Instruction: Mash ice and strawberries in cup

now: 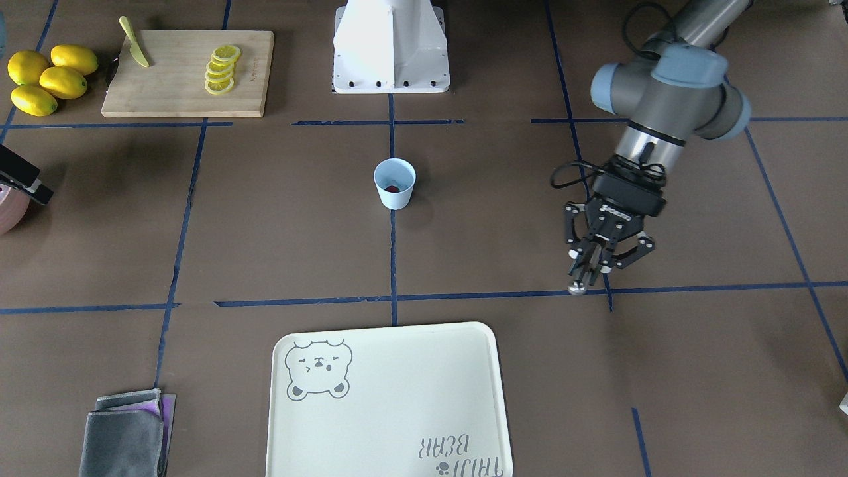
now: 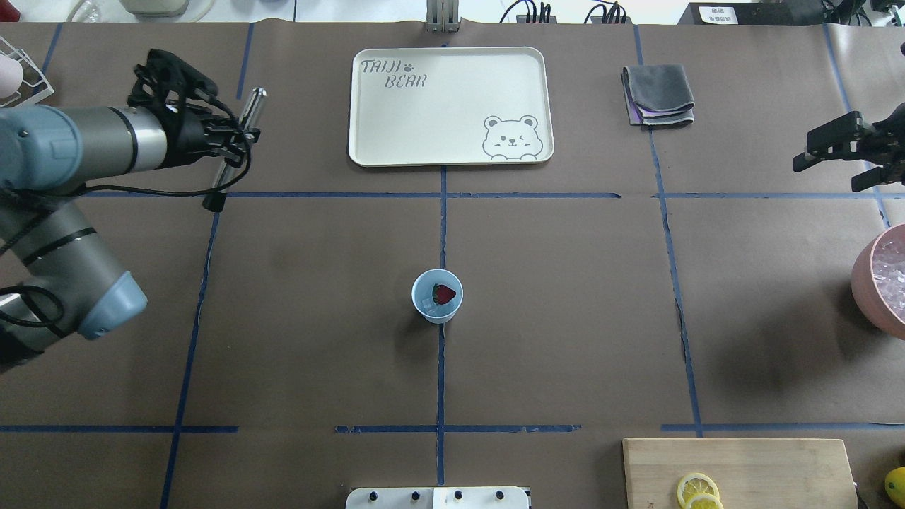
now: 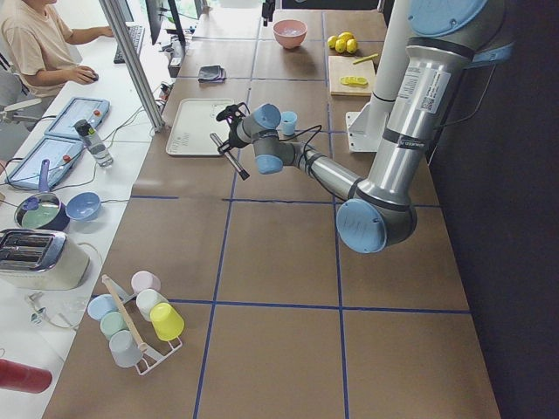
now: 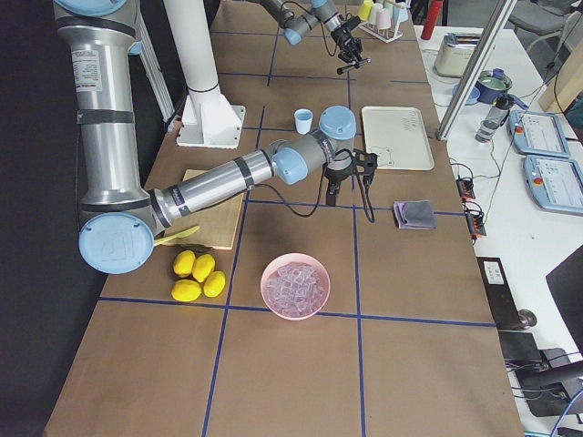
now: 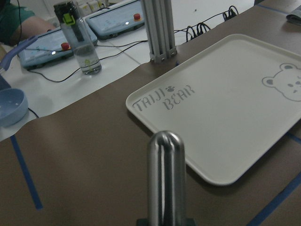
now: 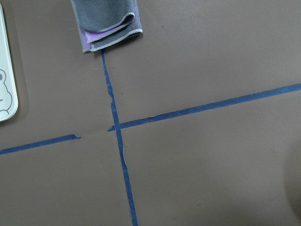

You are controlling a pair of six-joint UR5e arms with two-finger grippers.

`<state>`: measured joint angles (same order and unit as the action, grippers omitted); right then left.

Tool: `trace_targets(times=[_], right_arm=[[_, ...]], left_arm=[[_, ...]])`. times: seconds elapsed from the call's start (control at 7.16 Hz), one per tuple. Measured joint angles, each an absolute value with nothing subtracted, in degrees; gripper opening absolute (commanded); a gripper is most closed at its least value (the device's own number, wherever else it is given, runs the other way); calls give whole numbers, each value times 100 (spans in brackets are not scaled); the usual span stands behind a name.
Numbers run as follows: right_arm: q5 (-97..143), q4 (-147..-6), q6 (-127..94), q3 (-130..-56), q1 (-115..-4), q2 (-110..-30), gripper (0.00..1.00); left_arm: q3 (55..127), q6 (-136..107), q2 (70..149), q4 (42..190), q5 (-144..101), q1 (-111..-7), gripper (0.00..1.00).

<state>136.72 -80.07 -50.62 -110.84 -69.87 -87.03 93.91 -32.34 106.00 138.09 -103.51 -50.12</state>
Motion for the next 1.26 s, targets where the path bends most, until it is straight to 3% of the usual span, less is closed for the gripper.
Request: trace_targets(times=[0.56,0.84,1.26], right_arm=[[13653,-8007,-5023,-11074,-6990,-8703,100],[13648,-8007,-5019,-11077,-6992,-8717,100],[13641,-8007,-5019,-11088,-6988,-8727,100]], left_arm=[[9312,-3495,9110,12772,-12197,-6421,0],[9133,-3492,8946,11713,-12215,-6552,0],[8654,-3430,8967,11342,-12207,-6572,0]])
